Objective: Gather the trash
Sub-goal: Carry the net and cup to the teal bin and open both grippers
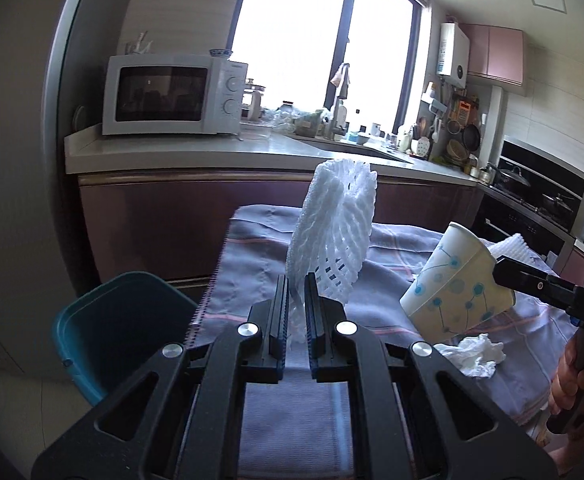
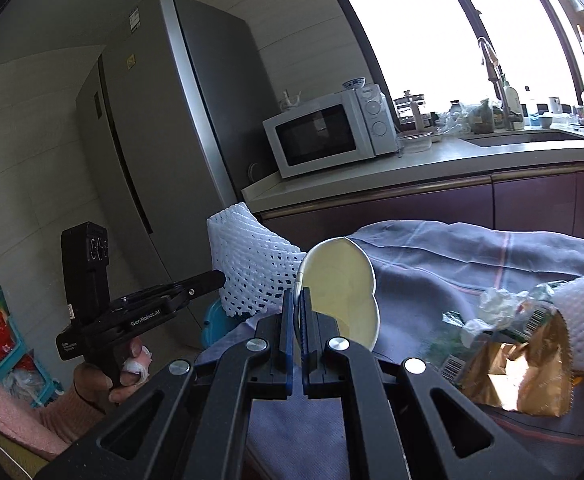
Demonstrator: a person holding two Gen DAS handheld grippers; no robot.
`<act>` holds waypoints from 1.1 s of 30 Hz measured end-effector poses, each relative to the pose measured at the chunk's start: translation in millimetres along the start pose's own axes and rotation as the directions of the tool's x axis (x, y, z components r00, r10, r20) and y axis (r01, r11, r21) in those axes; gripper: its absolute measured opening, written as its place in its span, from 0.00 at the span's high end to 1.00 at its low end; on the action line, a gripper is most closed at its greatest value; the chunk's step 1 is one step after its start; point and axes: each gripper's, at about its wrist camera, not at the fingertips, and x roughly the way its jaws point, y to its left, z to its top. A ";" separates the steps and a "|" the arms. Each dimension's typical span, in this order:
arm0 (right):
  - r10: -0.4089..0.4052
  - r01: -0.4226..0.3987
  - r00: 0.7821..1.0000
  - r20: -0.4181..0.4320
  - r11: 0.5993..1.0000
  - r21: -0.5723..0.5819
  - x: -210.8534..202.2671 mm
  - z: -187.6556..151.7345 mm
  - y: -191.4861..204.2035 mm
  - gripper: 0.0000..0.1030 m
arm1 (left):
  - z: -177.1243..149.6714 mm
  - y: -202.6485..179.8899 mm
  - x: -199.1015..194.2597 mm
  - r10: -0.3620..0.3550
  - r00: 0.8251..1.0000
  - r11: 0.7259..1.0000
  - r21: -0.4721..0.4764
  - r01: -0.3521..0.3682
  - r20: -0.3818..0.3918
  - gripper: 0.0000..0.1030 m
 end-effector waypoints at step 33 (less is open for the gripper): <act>0.195 -0.178 0.913 -0.359 0.981 0.081 270.2 16.2 54.6 0.98 | -30.2 200.6 89.7 0.297 0.925 0.936 -0.121 -0.332 -0.235 0.91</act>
